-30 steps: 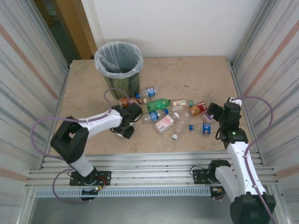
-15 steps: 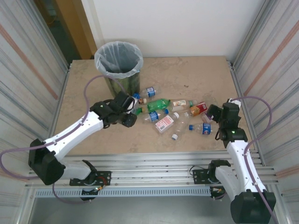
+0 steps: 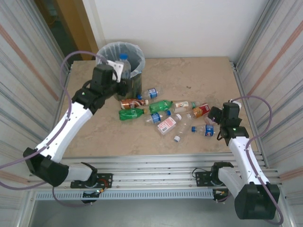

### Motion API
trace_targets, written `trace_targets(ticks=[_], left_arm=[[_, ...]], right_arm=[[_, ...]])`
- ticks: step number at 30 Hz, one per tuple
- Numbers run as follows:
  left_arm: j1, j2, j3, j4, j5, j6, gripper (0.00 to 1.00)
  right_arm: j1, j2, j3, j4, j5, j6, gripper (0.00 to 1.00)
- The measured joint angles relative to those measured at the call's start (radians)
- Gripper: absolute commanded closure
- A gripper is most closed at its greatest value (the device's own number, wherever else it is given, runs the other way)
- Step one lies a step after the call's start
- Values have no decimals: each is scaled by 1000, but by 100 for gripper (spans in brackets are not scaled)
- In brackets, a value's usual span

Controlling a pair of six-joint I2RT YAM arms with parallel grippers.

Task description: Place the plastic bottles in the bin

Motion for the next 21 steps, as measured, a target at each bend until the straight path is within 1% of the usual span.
trace_targets(ticks=[6, 12, 14, 19, 21], left_arm=[[79, 193, 229, 71, 31, 47, 85], [170, 396, 444, 81, 48, 106, 85], [195, 442, 478, 80, 58, 120, 84], [248, 536, 517, 81, 101, 142, 77], [264, 575, 532, 81, 118, 146, 75]], right_arm=[[5, 13, 23, 0, -3, 5, 2], [11, 13, 35, -19, -3, 27, 2], [17, 13, 38, -30, -3, 31, 2], [24, 12, 57, -58, -1, 33, 2], [26, 11, 61, -65, 1, 34, 2]])
